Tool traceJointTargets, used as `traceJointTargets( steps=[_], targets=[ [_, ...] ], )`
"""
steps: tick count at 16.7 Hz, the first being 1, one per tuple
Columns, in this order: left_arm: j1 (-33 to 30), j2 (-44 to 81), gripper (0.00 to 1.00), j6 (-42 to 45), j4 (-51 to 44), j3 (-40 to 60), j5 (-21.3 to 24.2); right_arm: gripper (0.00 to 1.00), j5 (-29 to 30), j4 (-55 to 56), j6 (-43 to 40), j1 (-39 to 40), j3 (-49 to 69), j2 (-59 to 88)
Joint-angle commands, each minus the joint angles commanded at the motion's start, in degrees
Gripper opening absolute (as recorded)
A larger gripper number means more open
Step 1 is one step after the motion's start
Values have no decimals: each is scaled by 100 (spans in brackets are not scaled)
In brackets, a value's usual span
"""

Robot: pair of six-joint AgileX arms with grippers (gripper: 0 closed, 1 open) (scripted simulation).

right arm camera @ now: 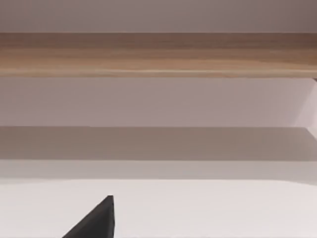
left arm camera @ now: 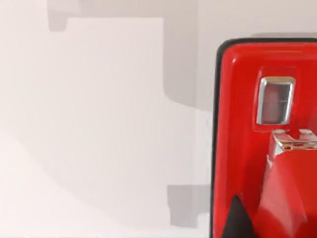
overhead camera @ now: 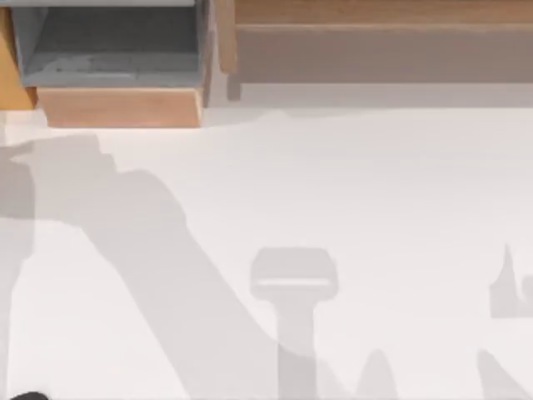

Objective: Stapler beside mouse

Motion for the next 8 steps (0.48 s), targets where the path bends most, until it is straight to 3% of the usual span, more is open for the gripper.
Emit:
traceJointTargets(
  steps=[8],
  targets=[
    [-270,-660,0,-44,96,-628,22,100,0,0,0,0,0,0]
  ],
)
